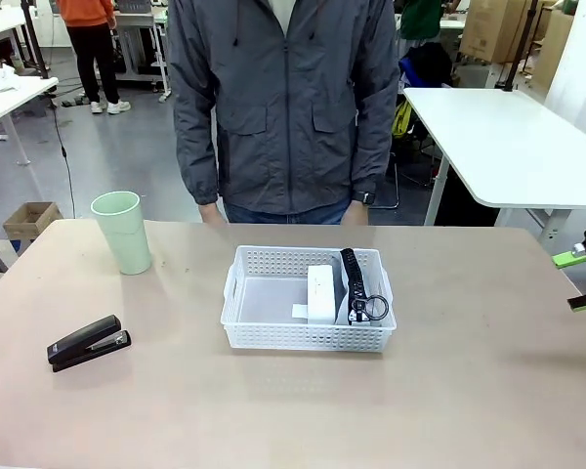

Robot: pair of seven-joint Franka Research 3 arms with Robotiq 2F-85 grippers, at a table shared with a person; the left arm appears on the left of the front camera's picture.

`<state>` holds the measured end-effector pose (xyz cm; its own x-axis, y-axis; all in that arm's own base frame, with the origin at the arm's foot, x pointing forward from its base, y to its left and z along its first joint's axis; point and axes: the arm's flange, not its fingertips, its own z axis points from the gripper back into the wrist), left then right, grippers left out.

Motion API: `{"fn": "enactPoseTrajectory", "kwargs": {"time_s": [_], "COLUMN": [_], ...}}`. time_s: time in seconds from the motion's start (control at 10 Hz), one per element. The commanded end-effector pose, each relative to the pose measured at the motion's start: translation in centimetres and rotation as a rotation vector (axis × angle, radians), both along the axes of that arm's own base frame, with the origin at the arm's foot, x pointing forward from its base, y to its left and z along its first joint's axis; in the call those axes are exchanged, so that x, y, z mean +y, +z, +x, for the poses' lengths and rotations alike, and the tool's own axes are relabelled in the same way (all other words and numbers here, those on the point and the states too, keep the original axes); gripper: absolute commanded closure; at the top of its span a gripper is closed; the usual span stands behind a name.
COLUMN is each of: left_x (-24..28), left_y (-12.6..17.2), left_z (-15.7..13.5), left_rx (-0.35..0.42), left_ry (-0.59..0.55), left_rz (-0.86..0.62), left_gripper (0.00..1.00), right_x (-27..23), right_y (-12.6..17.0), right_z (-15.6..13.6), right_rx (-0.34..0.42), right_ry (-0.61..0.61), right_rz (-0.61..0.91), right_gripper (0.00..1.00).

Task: Efficiently arrange items inside the basket to fit them all.
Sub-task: Pick up the Stapler and place it inside the Organizing basket.

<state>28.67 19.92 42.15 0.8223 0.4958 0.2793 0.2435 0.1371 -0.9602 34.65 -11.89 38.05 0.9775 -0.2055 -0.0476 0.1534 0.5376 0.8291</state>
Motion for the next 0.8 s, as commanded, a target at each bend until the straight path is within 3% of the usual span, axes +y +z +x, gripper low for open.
{"fn": "enactPoseTrajectory", "kwargs": {"time_s": [0.0,0.1,0.4,0.6,0.7], "left_x": [0.0,0.0,-6.2,-9.9,-12.0], "left_y": [0.1,0.0,5.4,6.7,6.3], "left_z": [-0.1,0.0,-1.9,-1.0,-0.8], "left_rx": [-0.021,0.0,0.029,0.089,0.143], "left_ry": [-0.006,0.0,-0.229,-0.252,-0.364], "left_rz": [0.001,0.0,0.338,0.544,0.661], "left_gripper": [0.0,0.0,0.0,0.0,0.0], "right_x": [-0.1,-0.1,-0.1,-0.1,-0.1], "right_y": [0.2,0.2,0.2,0.2,0.2], "right_z": [-0.2,-0.2,-0.2,-0.2,-0.2], "right_rx": [-0.004,-0.004,-0.004,-0.004,-0.004], "right_ry": [0.004,0.004,0.004,0.004,0.004], "right_rz": [0.009,0.009,0.009,0.009,0.009], "right_gripper": [0.0,0.0,0.0,0.0,0.0]}}
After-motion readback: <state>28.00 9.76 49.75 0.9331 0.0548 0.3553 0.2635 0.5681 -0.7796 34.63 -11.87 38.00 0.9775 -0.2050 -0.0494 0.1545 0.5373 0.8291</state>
